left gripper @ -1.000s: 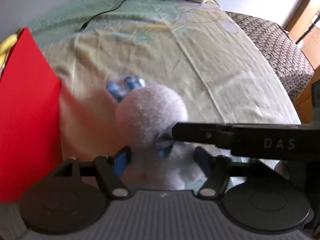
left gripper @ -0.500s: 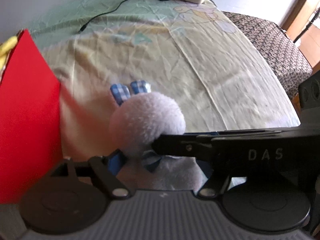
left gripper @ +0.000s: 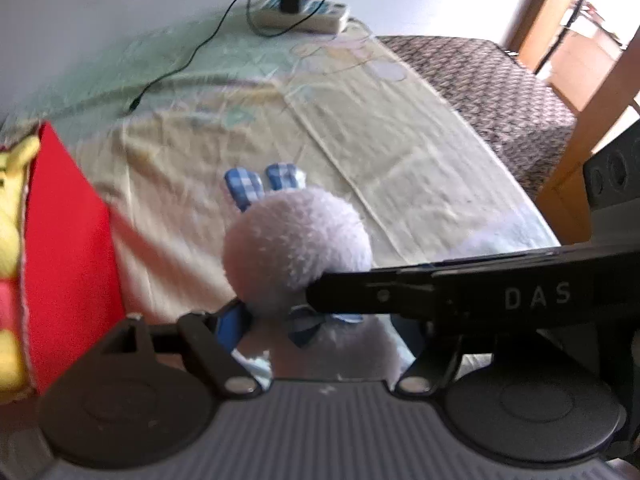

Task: Organize objects
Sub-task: 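Carry the pink bunny with the right tool over the red box, then lower the pink bunny into the box beside the yellow cat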

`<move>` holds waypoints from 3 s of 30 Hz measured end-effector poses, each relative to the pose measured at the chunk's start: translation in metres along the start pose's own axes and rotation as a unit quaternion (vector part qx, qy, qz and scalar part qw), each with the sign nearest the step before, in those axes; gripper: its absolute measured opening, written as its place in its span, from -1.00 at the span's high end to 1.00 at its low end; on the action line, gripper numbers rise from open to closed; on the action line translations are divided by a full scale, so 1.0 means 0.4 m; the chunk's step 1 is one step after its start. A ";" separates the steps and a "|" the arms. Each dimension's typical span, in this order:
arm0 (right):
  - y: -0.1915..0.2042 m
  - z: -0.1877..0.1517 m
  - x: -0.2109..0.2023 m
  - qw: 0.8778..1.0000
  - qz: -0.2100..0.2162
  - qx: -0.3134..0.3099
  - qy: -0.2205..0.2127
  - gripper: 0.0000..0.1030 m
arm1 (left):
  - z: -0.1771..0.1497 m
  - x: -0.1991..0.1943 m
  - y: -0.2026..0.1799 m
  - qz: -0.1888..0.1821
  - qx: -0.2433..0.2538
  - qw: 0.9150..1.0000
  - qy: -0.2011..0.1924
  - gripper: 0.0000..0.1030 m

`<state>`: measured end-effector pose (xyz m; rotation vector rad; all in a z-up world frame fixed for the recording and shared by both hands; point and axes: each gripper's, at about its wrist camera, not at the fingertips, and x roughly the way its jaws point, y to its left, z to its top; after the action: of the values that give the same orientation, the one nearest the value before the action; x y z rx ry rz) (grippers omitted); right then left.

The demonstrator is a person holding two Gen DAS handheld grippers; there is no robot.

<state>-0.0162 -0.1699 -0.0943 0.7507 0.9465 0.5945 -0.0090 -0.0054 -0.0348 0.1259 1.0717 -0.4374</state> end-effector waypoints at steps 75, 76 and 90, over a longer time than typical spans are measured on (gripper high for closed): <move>0.464 -0.035 0.401 0.995 0.015 -0.100 -0.024 0.25 | -0.171 -0.292 0.613 -0.006 -0.116 0.986 -0.116 -0.66; 0.462 -0.033 0.407 0.995 0.016 -0.096 -0.019 0.25 | -0.172 -0.293 0.618 -0.007 -0.119 0.986 -0.116 -0.65; 0.473 -0.031 0.431 0.987 0.016 -0.149 -0.063 0.45 | -0.121 -0.279 0.603 0.041 -0.072 0.989 -0.126 -0.41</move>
<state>0.0291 0.0753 -0.0356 0.5292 0.7098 0.6913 0.0041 0.2605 0.0126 -0.0129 0.8423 -0.2915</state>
